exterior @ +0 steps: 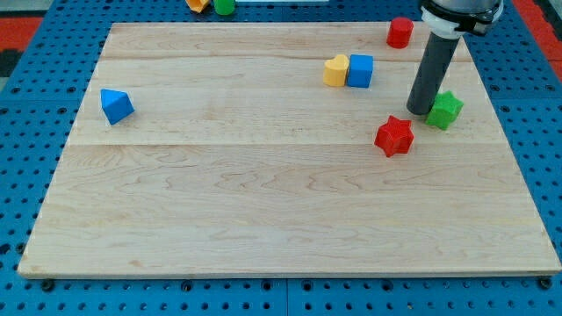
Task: Place the red star slightly diagonal to the bottom right of triangle
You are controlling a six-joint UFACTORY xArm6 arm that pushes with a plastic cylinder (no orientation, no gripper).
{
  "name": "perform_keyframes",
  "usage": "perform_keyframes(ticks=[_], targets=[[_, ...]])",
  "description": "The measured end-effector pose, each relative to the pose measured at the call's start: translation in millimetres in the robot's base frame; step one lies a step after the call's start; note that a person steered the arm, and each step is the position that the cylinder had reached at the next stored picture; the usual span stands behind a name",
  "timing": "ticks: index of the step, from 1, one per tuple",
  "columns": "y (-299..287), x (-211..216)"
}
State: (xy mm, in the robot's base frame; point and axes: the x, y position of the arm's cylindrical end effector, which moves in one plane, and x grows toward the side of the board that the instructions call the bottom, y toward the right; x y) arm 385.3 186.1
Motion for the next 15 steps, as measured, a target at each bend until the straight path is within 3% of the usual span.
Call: perform_keyframes(ticks=[3, 4, 5, 6, 7, 8, 9, 11, 13, 14, 15], targets=[[-24, 36], [-64, 27], [-81, 65], [-76, 94], [-34, 110], [-21, 110], [28, 122], [-109, 142], [-76, 153], [-125, 173], [-220, 175]])
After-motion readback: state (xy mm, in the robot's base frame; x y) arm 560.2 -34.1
